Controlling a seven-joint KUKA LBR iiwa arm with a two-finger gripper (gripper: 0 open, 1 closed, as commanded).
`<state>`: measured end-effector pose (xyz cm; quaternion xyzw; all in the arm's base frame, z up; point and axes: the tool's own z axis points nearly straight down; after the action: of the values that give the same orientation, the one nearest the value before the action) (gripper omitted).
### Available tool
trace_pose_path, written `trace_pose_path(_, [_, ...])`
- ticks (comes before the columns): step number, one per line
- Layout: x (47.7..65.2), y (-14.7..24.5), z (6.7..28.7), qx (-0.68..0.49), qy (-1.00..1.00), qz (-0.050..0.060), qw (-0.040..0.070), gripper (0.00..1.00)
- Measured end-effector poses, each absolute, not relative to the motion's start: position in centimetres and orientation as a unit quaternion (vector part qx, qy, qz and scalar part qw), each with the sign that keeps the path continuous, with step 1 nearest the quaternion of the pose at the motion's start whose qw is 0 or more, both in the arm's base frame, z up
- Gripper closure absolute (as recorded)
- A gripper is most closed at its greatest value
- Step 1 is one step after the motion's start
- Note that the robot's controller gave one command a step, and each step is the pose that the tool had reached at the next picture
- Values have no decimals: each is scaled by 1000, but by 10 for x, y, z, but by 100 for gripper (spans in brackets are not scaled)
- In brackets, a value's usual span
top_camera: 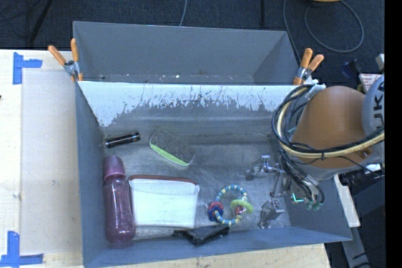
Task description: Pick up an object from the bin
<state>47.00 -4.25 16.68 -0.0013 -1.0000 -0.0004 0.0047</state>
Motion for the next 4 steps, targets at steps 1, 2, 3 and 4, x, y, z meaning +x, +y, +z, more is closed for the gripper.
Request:
trace_pose_path(1, [472, -42, 170, 0, -1000, 0, 1, 0])
trace_pose_path(2, [478, -28, 126, 52, -999, 0, 0, 0])
trace_pose_path(3, [489, -44, 73, -44, -999, -2, 1, 100])
trace_pose_path(4, [489, -44, 73, -44, -999, -2, 1, 100])
